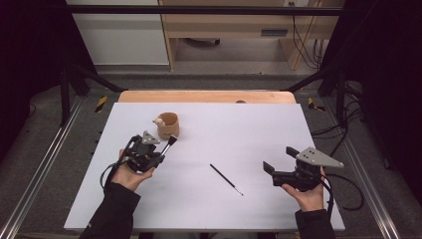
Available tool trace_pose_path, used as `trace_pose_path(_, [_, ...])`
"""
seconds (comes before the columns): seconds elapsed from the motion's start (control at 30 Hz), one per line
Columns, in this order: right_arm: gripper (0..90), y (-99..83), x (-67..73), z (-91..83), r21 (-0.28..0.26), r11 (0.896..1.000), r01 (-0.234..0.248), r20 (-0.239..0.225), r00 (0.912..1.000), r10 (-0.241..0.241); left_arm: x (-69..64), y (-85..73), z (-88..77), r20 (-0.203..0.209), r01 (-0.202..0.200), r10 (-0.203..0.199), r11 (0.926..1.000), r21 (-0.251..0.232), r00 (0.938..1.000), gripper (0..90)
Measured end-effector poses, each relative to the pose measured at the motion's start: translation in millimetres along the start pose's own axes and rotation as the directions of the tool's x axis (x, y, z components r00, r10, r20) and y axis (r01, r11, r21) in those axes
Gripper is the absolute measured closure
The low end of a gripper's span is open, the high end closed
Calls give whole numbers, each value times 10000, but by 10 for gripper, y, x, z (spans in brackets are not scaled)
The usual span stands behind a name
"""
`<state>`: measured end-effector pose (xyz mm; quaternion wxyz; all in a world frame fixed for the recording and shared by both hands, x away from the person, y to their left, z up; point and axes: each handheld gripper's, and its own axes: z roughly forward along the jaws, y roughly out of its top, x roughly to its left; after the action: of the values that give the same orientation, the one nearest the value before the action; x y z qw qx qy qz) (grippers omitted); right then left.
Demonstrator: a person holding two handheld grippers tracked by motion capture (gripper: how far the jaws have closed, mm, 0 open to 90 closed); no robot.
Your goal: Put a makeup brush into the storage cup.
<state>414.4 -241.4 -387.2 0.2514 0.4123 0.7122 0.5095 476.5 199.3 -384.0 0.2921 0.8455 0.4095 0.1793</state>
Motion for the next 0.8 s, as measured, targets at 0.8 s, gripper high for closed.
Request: trace_pose_path(0.8, [52, -3, -4, 0, -17, 10000, 1, -19, 10000, -1, 28, 18, -219, -374, 1069, -1262, 9376, -3309, 9913, 788])
